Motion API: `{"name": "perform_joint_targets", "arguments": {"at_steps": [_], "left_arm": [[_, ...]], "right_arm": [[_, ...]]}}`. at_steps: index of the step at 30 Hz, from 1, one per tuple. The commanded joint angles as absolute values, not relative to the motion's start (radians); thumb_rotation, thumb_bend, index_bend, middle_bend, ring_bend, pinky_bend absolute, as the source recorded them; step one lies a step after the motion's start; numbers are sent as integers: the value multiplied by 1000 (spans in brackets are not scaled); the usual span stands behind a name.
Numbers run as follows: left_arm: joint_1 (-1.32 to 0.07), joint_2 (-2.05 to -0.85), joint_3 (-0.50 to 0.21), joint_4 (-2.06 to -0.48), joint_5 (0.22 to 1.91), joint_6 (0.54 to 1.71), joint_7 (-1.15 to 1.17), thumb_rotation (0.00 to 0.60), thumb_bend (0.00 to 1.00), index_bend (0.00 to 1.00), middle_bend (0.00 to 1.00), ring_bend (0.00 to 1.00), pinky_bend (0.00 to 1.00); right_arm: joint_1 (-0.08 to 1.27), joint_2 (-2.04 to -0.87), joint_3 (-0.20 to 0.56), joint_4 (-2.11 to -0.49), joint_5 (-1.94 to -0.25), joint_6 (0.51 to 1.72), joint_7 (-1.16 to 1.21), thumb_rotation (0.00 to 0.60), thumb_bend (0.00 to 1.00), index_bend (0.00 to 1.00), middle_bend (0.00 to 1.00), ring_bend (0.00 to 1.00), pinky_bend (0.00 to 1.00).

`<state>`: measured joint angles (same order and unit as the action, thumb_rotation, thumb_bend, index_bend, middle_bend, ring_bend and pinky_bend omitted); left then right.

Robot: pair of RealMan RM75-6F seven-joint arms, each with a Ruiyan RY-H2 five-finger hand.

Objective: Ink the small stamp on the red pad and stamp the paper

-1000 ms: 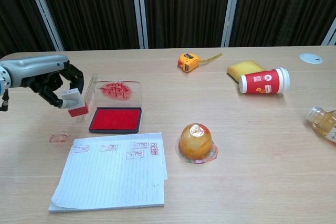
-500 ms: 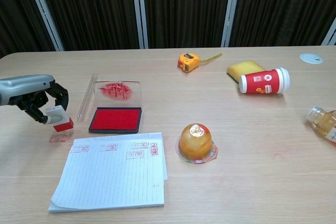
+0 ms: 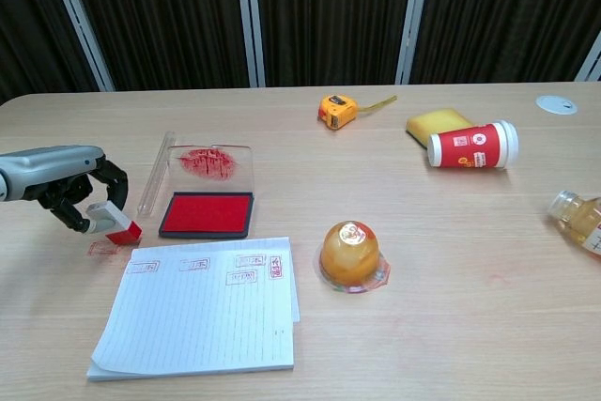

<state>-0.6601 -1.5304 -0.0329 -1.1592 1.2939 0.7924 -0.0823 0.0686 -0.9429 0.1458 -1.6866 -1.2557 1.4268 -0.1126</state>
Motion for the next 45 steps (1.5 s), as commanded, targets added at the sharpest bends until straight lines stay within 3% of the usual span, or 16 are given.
{"name": "perform_joint_targets", "arguments": {"at_steps": [1, 16, 22, 28, 31, 34, 36, 38, 45], "left_arm": [[-659, -1530, -33, -1160, 1295, 791, -79, 600, 305, 487, 467, 825, 894], [-650, -1504, -33, -1205, 1297, 798, -44, 600, 144, 298, 335, 817, 887], [-607, -1386, -50, -1353, 1357, 935, -67, 600, 115, 249, 285, 811, 884], [-540, -1273, -56, -1499, 1401, 1092, -39, 600, 11, 188, 221, 748, 830], [-477, -1195, -49, -1615, 1393, 1195, 67, 600, 0, 100, 113, 587, 695], [-414, -1158, -38, -1722, 1383, 1301, 215, 600, 0, 23, 12, 340, 422], [-379, -1143, -26, -1780, 1380, 1351, 281, 600, 0, 1, 0, 117, 169], [-349, -1131, -16, -1828, 1383, 1396, 345, 600, 0, 0, 0, 17, 51], [-284, -1127, 5, -1892, 1435, 1497, 423, 600, 0, 0, 0, 0, 0]], "right_arm": [[69, -943, 145, -1686, -1256, 1426, -112, 600, 0, 0, 0, 0, 0], [68, -939, 145, -1692, -1260, 1428, -108, 600, 0, 0, 0, 0, 0], [62, -925, 141, -1712, -1276, 1435, -91, 600, 0, 0, 0, 0, 0], [58, -911, 138, -1727, -1291, 1440, -69, 600, 0, 0, 0, 0, 0], [57, -904, 133, -1733, -1305, 1435, -54, 600, 0, 0, 0, 0, 0], [56, -900, 132, -1736, -1324, 1446, -48, 600, 0, 0, 0, 0, 0], [54, -898, 131, -1737, -1335, 1456, -47, 600, 0, 0, 0, 0, 0], [51, -896, 131, -1739, -1344, 1466, -45, 600, 0, 0, 0, 0, 0], [43, -887, 131, -1748, -1357, 1485, -31, 600, 0, 0, 0, 0, 0]]}}
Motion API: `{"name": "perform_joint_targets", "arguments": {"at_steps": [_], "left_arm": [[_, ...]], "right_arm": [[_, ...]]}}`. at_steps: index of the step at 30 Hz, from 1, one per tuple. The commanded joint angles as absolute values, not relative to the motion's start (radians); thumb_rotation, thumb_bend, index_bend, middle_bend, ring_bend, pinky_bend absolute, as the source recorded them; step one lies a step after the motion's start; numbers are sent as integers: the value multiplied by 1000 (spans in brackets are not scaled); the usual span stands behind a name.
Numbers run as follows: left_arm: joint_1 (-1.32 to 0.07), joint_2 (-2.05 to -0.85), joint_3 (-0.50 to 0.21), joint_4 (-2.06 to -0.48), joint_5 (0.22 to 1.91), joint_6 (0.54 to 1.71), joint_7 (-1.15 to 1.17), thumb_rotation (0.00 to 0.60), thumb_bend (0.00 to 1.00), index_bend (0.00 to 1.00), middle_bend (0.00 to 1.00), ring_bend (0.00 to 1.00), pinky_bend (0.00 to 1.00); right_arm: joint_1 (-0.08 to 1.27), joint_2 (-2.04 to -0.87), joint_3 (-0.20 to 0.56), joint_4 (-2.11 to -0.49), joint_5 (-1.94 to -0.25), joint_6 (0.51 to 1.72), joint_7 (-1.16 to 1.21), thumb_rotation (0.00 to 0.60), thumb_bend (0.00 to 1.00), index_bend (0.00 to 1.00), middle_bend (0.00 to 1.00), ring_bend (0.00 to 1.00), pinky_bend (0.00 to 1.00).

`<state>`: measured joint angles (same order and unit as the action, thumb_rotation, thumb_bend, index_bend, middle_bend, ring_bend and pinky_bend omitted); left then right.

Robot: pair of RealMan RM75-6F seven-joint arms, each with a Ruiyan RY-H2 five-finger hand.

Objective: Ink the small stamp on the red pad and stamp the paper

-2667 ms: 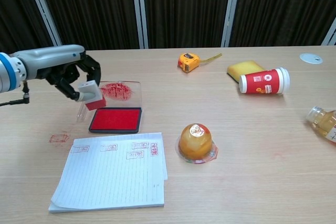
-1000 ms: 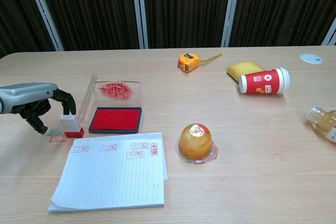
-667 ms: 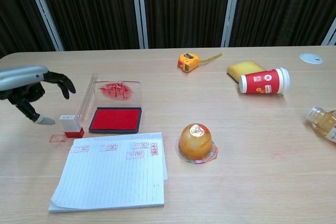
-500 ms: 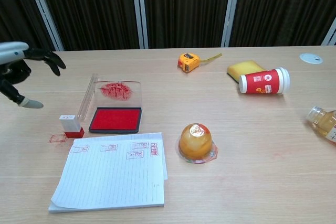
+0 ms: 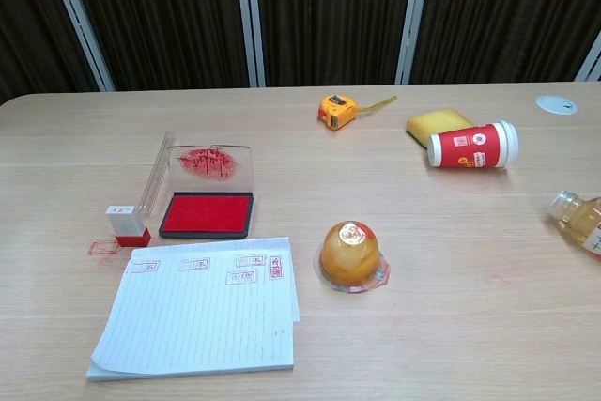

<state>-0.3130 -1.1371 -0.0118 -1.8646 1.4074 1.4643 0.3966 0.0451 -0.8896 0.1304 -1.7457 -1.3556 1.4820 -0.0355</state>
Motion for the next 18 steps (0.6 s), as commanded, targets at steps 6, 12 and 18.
{"name": "perform_joint_targets", "arguments": {"at_steps": [6, 12, 18], "left_arm": [[-266, -1118, 11, -1902, 1451, 1491, 413, 600, 0, 0, 0, 0, 0], [-265, -1107, 3, -1902, 1439, 1462, 408, 600, 0, 0, 0, 0, 0], [-261, -1106, -3, -1889, 1442, 1455, 398, 600, 0, 0, 0, 0, 0]], "right_arm": [[42, -885, 131, -1747, -1353, 1485, -28, 600, 0, 0, 0, 0, 0], [41, -884, 132, -1744, -1348, 1484, -26, 600, 0, 0, 0, 0, 0], [38, -879, 134, -1739, -1341, 1482, -9, 600, 0, 0, 0, 0, 0]]}}
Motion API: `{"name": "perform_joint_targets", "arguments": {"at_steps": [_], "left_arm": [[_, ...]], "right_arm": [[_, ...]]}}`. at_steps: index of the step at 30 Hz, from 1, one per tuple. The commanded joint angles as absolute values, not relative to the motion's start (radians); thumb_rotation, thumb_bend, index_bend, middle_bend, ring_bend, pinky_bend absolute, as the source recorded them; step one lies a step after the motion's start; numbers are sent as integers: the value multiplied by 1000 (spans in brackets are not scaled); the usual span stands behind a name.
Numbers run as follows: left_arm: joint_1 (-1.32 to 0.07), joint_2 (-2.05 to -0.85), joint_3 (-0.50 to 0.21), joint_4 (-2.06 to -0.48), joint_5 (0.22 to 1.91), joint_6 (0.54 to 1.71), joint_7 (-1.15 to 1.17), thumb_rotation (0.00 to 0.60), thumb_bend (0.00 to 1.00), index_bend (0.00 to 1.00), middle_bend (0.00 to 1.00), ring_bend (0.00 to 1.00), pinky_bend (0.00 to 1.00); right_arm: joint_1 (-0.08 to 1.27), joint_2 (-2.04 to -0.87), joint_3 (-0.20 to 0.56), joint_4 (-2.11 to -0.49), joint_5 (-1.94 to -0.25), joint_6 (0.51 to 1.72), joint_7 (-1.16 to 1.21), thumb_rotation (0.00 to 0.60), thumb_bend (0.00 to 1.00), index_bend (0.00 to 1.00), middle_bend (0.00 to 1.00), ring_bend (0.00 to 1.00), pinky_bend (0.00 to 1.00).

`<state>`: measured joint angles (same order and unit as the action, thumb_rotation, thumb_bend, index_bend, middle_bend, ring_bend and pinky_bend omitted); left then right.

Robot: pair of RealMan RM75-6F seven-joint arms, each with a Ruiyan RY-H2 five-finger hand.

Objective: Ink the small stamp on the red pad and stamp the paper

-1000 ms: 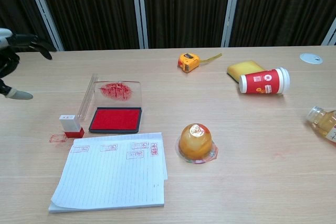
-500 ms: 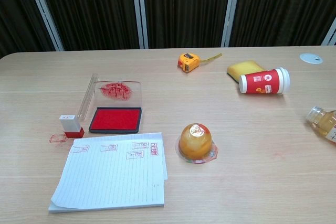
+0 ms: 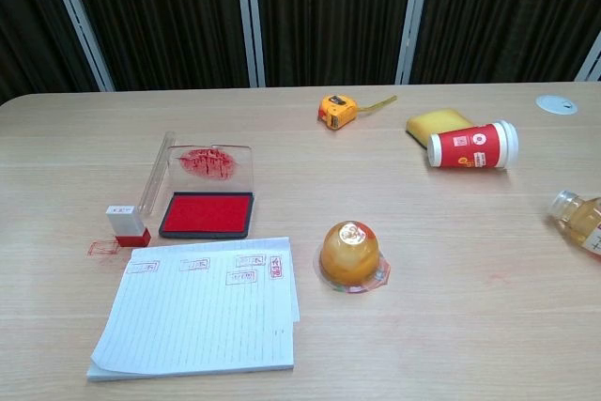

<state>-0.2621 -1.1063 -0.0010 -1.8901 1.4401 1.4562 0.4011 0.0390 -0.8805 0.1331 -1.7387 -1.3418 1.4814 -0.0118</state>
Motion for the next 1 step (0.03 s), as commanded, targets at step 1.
{"name": "perform_joint_targets", "arguments": {"at_steps": [1], "left_arm": [[-260, -1105, -4, -1889, 1443, 1454, 396, 600, 0, 0, 0, 0, 0]], "right_arm": [[38, -878, 134, -1739, -1341, 1482, -8, 600, 0, 0, 0, 0, 0]]}}
